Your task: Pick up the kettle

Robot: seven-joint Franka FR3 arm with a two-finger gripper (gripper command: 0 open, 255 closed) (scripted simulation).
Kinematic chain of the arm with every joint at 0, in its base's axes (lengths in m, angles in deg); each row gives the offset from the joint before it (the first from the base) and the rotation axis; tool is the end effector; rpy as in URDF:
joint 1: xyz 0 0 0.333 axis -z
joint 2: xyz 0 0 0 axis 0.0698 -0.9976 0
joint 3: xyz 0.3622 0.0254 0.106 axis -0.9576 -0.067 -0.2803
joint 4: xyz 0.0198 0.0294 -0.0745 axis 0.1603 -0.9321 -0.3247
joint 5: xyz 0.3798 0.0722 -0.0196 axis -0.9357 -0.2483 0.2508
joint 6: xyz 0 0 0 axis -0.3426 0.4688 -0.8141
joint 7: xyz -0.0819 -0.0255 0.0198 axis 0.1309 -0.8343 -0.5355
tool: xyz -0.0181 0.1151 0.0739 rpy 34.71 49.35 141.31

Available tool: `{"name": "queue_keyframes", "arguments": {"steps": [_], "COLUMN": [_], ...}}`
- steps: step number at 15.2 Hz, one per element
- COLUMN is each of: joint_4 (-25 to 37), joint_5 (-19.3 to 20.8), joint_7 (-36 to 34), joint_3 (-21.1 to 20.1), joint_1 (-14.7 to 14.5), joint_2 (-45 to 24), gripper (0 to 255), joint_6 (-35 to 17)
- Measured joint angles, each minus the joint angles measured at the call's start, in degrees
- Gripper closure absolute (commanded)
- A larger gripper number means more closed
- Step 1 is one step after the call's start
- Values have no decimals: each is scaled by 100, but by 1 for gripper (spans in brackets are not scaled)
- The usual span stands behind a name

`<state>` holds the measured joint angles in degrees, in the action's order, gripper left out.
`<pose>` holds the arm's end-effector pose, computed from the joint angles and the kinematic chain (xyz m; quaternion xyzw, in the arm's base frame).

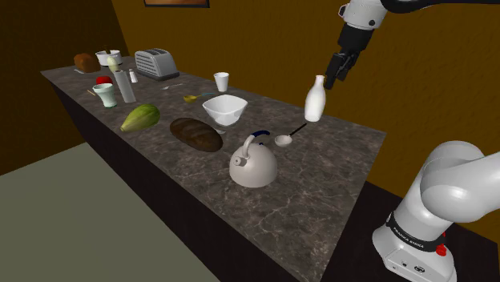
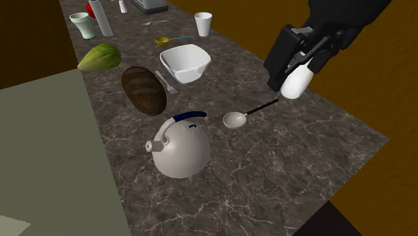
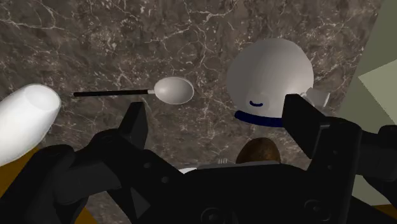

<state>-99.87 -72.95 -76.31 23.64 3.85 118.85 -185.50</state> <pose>0.2759 -0.0354 0.6387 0.9954 0.0035 0.0945 0.0148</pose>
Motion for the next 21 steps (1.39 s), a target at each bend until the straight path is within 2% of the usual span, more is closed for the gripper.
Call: {"name": "queue_keyframes", "arguments": {"steps": [1, 3, 10, 15, 21], "joint_4": [0, -146, -418, -137, 716], "joint_5": [0, -102, -675, -916, -697], "joint_7": [0, -471, -3301, -5414, -7983], "joint_3": [0, -232, -1559, -2519, -3536], "joint_1": [0, 84, 540, 966, 1633], "joint_2": [0, 11, -434, -1235, -2623], "gripper": [0, 0, 0, 0, 0], "joint_6": [0, -108, -677, -1093, -1415]}}
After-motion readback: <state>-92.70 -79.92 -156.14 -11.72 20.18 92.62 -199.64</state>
